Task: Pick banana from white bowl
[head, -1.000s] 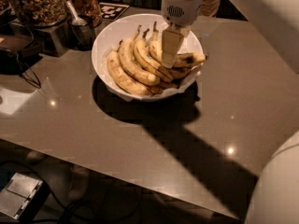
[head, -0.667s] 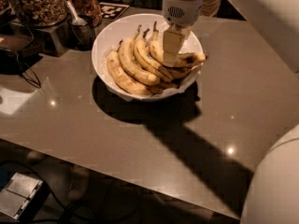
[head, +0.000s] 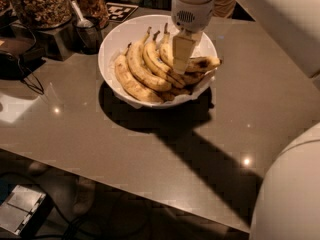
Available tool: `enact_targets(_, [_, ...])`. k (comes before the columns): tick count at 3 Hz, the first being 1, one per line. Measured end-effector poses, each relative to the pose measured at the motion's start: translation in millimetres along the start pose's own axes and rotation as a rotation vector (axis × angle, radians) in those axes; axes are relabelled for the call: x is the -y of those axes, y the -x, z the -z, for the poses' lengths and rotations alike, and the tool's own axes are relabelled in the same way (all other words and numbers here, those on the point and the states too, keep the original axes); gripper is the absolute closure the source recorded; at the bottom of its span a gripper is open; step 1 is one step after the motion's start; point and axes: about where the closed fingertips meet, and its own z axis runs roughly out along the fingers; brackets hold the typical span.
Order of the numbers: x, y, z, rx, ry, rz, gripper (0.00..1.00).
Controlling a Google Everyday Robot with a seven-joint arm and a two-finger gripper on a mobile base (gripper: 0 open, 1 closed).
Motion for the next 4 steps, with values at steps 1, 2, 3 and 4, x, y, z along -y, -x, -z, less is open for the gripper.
enact_targets(1, [-3.3, 1.4, -4.7, -0.007, 0.011, 0.010, 0.38])
enact_targets(2, [-3.0, 0.5, -7.7, -0.013, 0.013, 0.013, 0.49])
enact_targets(3, [4.0, -4.4, -9.2, -0.018, 0.009, -0.001, 0.52])
enact_targets(4, [5.3, -5.5, -12.5, -0.024, 0.012, 0.000, 0.50])
